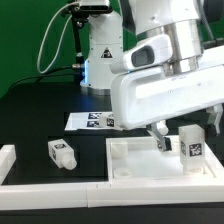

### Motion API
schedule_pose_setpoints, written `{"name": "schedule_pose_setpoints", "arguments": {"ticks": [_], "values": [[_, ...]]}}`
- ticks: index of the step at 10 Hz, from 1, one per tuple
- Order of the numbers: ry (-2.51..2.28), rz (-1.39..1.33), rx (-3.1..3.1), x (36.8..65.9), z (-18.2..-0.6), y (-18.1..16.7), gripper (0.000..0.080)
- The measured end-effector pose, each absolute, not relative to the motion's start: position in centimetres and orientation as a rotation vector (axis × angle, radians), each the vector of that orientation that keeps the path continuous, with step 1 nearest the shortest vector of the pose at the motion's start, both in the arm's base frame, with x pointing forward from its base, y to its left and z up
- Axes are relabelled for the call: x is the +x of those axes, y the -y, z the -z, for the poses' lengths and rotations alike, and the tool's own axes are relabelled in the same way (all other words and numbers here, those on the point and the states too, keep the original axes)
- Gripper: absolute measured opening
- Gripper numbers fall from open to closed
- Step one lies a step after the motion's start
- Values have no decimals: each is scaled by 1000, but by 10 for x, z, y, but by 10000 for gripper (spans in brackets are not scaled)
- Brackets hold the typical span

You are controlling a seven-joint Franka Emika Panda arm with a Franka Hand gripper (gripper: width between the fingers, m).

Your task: Assemble one leg

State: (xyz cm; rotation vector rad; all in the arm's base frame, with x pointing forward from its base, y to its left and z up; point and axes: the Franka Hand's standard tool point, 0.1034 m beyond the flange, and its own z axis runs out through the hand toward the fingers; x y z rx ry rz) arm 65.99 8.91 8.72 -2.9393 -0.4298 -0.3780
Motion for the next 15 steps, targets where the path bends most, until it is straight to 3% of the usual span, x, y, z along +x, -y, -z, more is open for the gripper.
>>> {"name": "schedule_pose_setpoints", "arguments": {"ticks": [3, 5, 6, 7, 11, 13, 15], "values": [[393, 348, -2942, 658, -87, -90, 648], [107, 83, -2951, 653, -107, -99, 648], [71, 64, -2951, 654, -107, -104, 648], [79, 61, -2952, 650, -100, -103, 648], [77, 61, -2951, 651, -100, -104, 648], [-62, 18, -2954, 638, -81, -103, 648], [-80, 23, -2950, 640, -83, -103, 624]]}}
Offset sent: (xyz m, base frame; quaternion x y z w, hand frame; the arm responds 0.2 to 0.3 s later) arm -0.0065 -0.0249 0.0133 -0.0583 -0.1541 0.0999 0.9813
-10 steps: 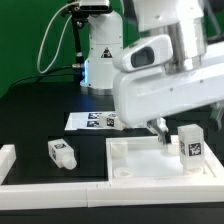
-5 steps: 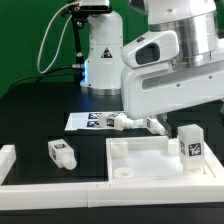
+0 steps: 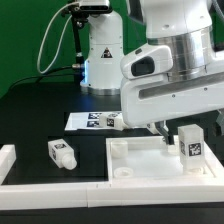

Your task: Assemble one leg

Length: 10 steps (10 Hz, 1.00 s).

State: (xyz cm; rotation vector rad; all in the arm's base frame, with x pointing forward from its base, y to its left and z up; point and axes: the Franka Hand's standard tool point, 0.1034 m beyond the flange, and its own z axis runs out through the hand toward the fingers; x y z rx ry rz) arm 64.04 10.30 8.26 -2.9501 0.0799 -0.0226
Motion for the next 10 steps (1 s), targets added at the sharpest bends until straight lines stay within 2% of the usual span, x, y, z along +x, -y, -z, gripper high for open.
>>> {"name": "schedule_pose_setpoints", "arguments": {"ticks": [1, 2, 3, 6, 9, 10], "values": [[-105, 19, -2947, 640, -82, -103, 426], [-180, 11, -2939, 640, -82, -104, 426], [-275, 2, -2932, 640, -82, -103, 289], [-836, -18, -2836, 643, -80, -103, 289], [-1660, -22, -2451, 641, -80, -106, 289], [-1796, -35, -2358, 641, -80, -110, 291]]}}
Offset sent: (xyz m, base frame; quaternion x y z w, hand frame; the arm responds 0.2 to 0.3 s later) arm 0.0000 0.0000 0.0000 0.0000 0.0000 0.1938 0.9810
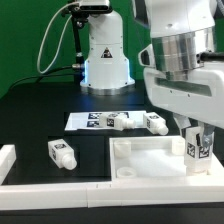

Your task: Assemble one leg

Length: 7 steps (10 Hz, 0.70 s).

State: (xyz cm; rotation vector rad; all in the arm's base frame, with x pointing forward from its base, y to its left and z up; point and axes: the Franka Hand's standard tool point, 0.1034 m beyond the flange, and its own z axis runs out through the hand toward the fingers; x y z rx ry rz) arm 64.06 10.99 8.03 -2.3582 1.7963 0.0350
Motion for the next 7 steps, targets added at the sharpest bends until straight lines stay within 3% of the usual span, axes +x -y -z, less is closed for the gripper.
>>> {"name": "schedule_pose_setpoints", "arguments": {"ticks": [3, 4, 5, 6, 7], "values": [[-1811, -36, -2351, 640, -80, -112, 291], [-1745, -29, -2400, 639, -80, -112, 382], [-1465, 1, -2582, 640, -80, -107, 561], [-1210, 3, -2747, 636, -80, -110, 622], [-1016, 8, -2853, 634, -82, -120, 622]]}}
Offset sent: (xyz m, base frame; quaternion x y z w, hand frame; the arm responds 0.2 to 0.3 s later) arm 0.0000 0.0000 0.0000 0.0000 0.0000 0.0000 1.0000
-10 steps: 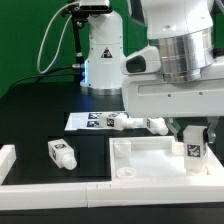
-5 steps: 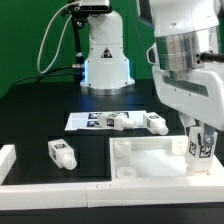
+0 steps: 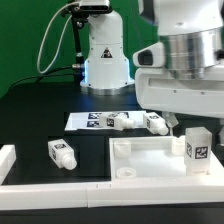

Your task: Assemble one leg

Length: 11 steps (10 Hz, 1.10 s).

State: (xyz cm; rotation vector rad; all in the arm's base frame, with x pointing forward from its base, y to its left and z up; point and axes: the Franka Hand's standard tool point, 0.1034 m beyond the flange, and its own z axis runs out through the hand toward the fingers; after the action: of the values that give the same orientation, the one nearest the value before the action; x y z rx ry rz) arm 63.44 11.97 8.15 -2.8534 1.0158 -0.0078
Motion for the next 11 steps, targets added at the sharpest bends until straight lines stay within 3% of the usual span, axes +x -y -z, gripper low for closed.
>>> {"name": "schedule_pose_setpoints", "arguments": {"ticks": [4, 6, 7, 8, 9, 10, 11], "values": [[-698, 31, -2933, 636, -80, -117, 649], [-199, 145, -3053, 646, -84, -120, 649], [-251, 142, -3037, 646, -84, -122, 649], [-247, 142, -3038, 646, -83, -122, 553], [-342, 136, -3021, 645, -83, -122, 553], [-463, 129, -3001, 646, -83, -122, 352], [-553, 125, -2984, 646, -83, -121, 306]]}}
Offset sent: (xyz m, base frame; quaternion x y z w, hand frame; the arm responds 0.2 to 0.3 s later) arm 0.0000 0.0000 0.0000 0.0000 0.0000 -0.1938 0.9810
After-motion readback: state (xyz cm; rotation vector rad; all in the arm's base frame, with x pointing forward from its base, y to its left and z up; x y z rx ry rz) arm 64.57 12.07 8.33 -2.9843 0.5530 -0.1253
